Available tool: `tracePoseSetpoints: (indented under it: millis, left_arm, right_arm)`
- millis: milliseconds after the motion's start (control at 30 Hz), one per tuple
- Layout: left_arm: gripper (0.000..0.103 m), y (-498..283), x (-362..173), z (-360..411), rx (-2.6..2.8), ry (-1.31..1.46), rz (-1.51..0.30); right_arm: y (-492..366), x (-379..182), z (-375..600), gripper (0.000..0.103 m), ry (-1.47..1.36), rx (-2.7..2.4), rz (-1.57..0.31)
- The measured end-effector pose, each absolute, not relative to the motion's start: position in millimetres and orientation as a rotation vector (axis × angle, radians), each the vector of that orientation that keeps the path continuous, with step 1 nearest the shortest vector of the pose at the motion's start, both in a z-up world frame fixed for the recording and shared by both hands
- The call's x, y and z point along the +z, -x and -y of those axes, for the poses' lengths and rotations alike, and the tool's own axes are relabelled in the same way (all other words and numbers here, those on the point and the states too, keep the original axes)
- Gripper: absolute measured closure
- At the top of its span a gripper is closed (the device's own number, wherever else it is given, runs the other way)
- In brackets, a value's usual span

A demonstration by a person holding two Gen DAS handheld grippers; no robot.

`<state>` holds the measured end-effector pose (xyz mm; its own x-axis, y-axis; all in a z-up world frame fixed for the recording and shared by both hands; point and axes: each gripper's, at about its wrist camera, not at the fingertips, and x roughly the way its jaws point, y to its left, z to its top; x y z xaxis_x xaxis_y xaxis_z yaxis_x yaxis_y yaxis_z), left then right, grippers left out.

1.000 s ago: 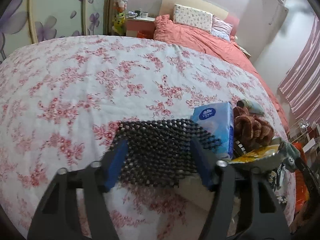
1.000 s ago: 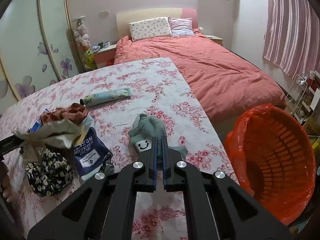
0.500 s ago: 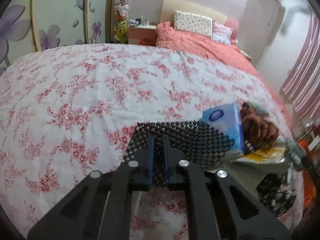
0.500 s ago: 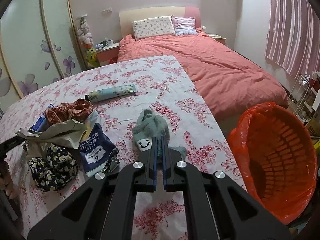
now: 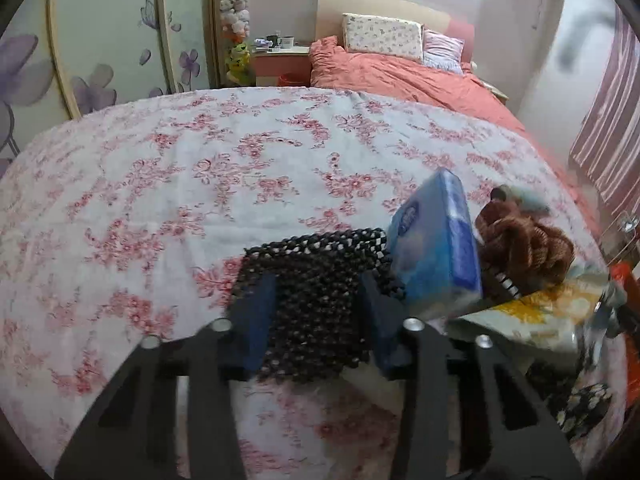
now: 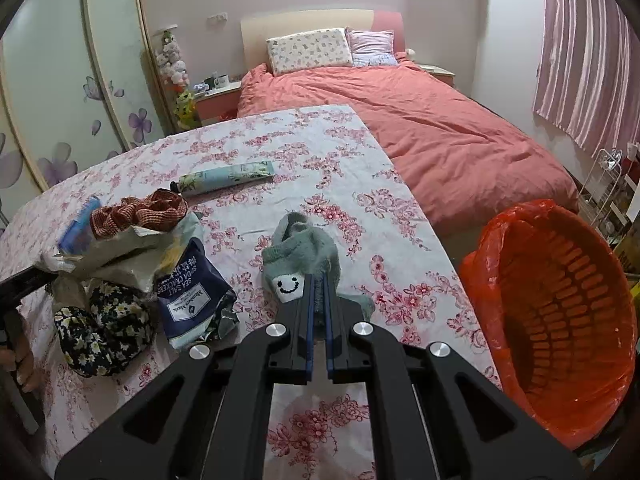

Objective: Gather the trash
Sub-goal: 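Carry both items over the orange basket and open both tools to drop them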

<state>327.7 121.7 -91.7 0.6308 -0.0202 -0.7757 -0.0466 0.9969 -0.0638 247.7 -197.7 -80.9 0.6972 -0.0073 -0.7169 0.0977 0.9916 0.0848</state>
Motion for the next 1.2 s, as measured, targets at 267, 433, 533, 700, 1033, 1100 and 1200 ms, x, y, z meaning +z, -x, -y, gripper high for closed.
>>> tracePoseSetpoints:
  millis: [267,433,533,700,1033,1100,1200]
  left_arm:
    - [0.089,-321.3,-90.3,-135.5,-0.004,0.077,-0.885]
    - [0.092,-313.0,-77.5,-139.4,-0.012,0.114,-0.856]
    - [0.092,-303.8,-59.6,-138.5,-0.021,0.112,-0.818]
    - [0.093,-283.8,-20.6,-131.1,-0.036,0.115,-0.739]
    - [0.093,-242.3,43.9,-87.6,-0.128,0.111,-0.621]
    - [0.093,-233.3,51.8,-73.0,-0.162,0.109,-0.606]
    - [0.093,-224.7,58.9,-52.6,-0.209,0.108,-0.595]
  right_arm:
    - [-246.8,-81.5,192.8,0.099,-0.125,-0.047,-0.794]
    - [-238.7,-66.6,195.8,0.099,-0.141,-0.04,-0.756]
    - [-233.1,-53.6,199.4,0.099,-0.16,-0.035,-0.721]
    - [-218.4,-31.8,205.4,0.099,-0.183,-0.023,-0.655]
    - [-183.6,5.1,226.3,0.099,-0.231,-0.014,-0.529]
    - [-174.2,12.0,233.2,0.099,-0.243,-0.024,-0.498]
    - [-163.0,17.1,242.3,0.099,-0.255,-0.042,-0.462]
